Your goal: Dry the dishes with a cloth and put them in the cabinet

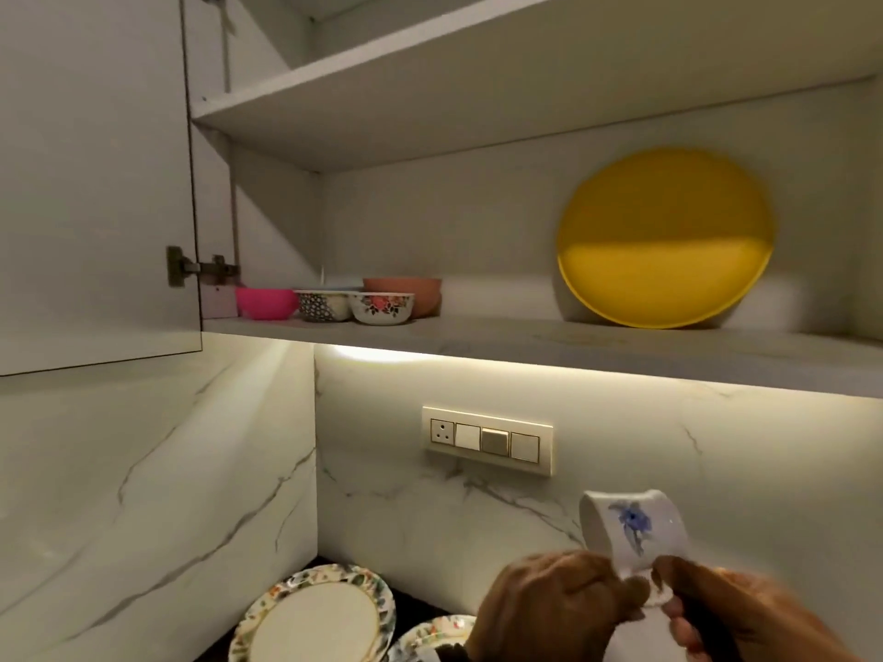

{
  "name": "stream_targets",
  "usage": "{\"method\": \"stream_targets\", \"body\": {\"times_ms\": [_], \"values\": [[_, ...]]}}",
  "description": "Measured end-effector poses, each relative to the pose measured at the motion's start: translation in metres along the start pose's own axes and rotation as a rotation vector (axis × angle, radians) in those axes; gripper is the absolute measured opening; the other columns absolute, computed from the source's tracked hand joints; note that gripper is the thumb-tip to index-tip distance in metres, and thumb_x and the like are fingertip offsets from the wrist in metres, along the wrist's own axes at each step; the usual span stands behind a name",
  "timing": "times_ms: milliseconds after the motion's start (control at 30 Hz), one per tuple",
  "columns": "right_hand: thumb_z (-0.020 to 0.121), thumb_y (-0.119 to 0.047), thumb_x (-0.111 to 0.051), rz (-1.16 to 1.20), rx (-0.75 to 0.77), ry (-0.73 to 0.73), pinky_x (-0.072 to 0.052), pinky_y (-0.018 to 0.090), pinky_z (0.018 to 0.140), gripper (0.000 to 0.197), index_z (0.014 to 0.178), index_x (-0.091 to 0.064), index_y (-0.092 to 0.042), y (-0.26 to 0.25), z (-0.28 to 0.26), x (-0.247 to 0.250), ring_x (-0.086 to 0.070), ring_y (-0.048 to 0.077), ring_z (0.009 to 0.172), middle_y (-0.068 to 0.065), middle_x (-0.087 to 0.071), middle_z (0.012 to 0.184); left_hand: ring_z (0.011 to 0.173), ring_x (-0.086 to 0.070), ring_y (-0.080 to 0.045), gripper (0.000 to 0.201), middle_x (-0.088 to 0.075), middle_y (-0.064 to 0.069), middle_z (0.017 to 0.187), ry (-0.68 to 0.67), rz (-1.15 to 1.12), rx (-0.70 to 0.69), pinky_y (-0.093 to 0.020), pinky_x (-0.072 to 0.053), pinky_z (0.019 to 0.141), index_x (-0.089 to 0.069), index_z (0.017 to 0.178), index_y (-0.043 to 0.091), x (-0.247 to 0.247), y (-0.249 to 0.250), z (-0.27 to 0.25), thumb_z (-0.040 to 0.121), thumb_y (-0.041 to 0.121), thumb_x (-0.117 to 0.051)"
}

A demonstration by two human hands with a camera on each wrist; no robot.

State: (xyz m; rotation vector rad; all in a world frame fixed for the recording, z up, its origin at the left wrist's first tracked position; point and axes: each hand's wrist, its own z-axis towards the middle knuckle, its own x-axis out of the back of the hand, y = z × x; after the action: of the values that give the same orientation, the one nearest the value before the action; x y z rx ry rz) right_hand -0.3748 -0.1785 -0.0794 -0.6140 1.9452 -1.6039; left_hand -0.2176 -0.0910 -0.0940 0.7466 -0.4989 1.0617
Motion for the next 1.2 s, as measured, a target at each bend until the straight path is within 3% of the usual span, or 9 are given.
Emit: {"method": "stream_targets", "body": {"times_ms": [67, 133, 233, 300, 367, 467, 600, 767, 1200], "values": [[0.076, -0.015, -0.069, -0.085, 0.037, 0.027, -0.038, 0.03, 0.049, 0.028, 0.063, -0.065, 0.01, -0.023, -0.005, -0.016, -0.046, 0.026, 0.043, 0.025, -0.053, 0.055, 0.083, -0.067, -0.005, 0.021, -0.072, 0.006, 0.097, 0.28, 0.157, -0.277, -0.02, -0.056, 0.076, -0.066, 0.106, 0.031, 0.016, -0.021, -0.008, 0.088, 0.04, -0.062], [0.066, -0.02, -0.081, -0.169, 0.15, 0.044, -0.041, 0.029, 0.044, 0.04, 0.067, -0.063, 0.015, -0.045, -0.013, -0.039, -0.046, 0.026, 0.04, 0.026, -0.054, 0.052, 0.086, -0.066, -0.001, 0.018, -0.071, 0.01, 0.098, 0.44, 0.139, -0.36, -0.02, -0.055, 0.076, -0.069, 0.106, 0.033, 0.039, -0.032, -0.012, 0.088, 0.034, -0.068], [0.014, -0.059, -0.09, -0.28, 0.368, 0.124, -0.043, 0.026, 0.036, 0.08, 0.062, -0.072, 0.002, -0.083, -0.013, -0.068, -0.051, 0.024, 0.039, 0.017, -0.057, 0.048, 0.095, -0.066, -0.005, 0.021, -0.071, 0.01, 0.105, 0.561, 0.048, -0.328, -0.026, -0.055, 0.077, -0.07, 0.11, 0.026, 0.084, -0.054, -0.004, 0.089, 0.03, -0.068], [0.041, -0.058, -0.088, -0.386, 0.506, 0.15, -0.047, 0.023, 0.038, 0.054, 0.059, -0.074, -0.009, -0.118, -0.011, -0.094, -0.056, 0.019, 0.041, 0.011, -0.059, 0.047, 0.101, -0.064, -0.003, 0.025, -0.069, 0.012, 0.11, 0.549, 0.075, -0.257, -0.025, -0.054, 0.081, -0.068, 0.114, 0.025, 0.114, -0.072, 0.009, 0.093, 0.036, -0.06], [0.077, -0.025, -0.076, -0.508, 0.646, 0.207, -0.05, 0.021, 0.04, 0.032, 0.053, -0.07, -0.005, -0.161, 0.004, -0.111, -0.058, 0.015, 0.042, 0.009, -0.06, 0.047, 0.104, -0.061, 0.001, 0.029, -0.068, 0.013, 0.114, 0.545, 0.117, -0.199, -0.018, -0.051, 0.085, -0.066, 0.115, 0.026, 0.138, -0.089, 0.028, 0.094, 0.04, -0.053], [0.082, -0.016, -0.072, -0.759, 0.73, 0.348, -0.052, 0.022, 0.044, 0.023, 0.071, -0.068, 0.004, -0.233, 0.052, -0.136, -0.062, 0.016, 0.047, 0.01, -0.066, 0.055, 0.107, -0.057, 0.003, 0.033, -0.066, 0.015, 0.117, 0.514, 0.121, -0.107, -0.004, -0.039, 0.09, -0.063, 0.12, 0.029, 0.161, -0.116, 0.059, 0.094, 0.045, -0.05], [0.086, -0.017, -0.069, -1.052, 0.637, 0.431, -0.054, 0.021, 0.046, 0.023, 0.083, -0.07, 0.006, -0.292, 0.135, -0.163, -0.061, 0.016, 0.05, 0.015, -0.068, 0.066, 0.115, -0.053, -0.001, 0.038, -0.062, 0.012, 0.125, 0.444, 0.074, -0.104, -0.016, -0.041, 0.096, -0.057, 0.128, 0.03, 0.16, -0.144, 0.089, 0.094, 0.045, -0.05], [0.087, -0.016, -0.07, -1.316, 0.378, 0.467, -0.056, 0.024, 0.046, 0.025, 0.075, -0.068, 0.006, -0.306, 0.227, -0.187, -0.061, 0.015, 0.043, 0.006, -0.065, 0.048, 0.113, -0.057, -0.01, 0.039, -0.061, 0.006, 0.127, 0.42, -0.052, -0.139, -0.033, -0.051, 0.094, -0.056, 0.129, 0.025, 0.148, -0.159, 0.102, 0.094, 0.041, -0.053], [0.089, -0.011, -0.067, -1.57, 0.114, 0.312, -0.059, 0.028, 0.049, 0.022, 0.078, -0.066, 0.008, -0.29, 0.322, -0.216, -0.066, 0.017, 0.045, 0.011, -0.068, 0.054, 0.103, -0.065, -0.016, 0.032, -0.071, -0.001, 0.111, 0.61, -0.08, -0.248, -0.03, -0.046, 0.091, -0.065, 0.117, 0.016, 0.136, -0.173, 0.101, 0.089, 0.03, -0.06]]}}
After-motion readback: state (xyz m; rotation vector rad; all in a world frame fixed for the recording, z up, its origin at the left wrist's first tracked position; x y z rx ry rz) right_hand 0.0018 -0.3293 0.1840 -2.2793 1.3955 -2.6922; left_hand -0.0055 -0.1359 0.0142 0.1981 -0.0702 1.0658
